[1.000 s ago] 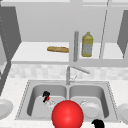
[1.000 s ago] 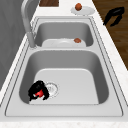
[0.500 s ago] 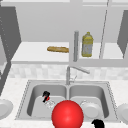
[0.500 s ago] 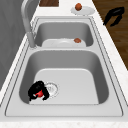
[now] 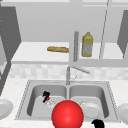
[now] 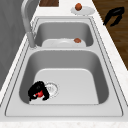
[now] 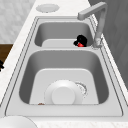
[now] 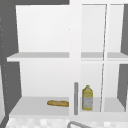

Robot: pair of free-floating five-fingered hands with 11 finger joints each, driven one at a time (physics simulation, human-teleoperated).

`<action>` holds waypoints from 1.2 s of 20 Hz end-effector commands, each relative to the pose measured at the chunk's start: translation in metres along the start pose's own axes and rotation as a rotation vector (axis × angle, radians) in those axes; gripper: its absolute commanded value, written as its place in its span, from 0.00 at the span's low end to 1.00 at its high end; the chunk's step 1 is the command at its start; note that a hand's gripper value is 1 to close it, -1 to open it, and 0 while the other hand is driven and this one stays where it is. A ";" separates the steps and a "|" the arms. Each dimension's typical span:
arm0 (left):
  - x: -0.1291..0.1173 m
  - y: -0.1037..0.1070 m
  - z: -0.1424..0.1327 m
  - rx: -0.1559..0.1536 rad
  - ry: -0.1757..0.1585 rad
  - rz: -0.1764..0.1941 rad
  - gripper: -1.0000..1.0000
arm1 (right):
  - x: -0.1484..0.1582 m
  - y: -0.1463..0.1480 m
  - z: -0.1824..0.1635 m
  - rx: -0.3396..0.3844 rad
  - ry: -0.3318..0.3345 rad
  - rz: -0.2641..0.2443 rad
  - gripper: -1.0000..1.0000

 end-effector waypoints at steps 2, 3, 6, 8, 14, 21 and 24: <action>0.021 -0.019 0.007 0.002 0.018 -0.051 1.00 | 0.000 0.000 0.000 0.000 0.000 0.000 0.50; 0.024 -0.021 0.005 -0.005 0.023 -0.054 1.00 | 0.000 0.000 0.000 0.000 0.000 0.000 0.50; 0.023 -0.025 0.001 -0.006 0.022 -0.058 1.00 | 0.000 0.000 0.000 0.000 0.000 0.000 0.50; 0.027 -0.020 -0.005 0.033 0.032 0.000 0.00 | 0.000 0.000 0.000 0.000 0.000 0.000 0.50; 0.016 0.011 0.016 -0.005 -0.130 0.092 0.00 | 0.000 0.000 0.000 0.000 0.000 0.000 0.50; 0.035 0.014 -0.018 0.023 0.034 0.134 0.00 | 0.000 0.000 0.000 0.000 0.000 0.000 0.50; 0.037 0.003 -0.020 -0.028 0.046 0.128 0.00 | 0.000 0.000 0.000 0.000 0.000 0.000 0.50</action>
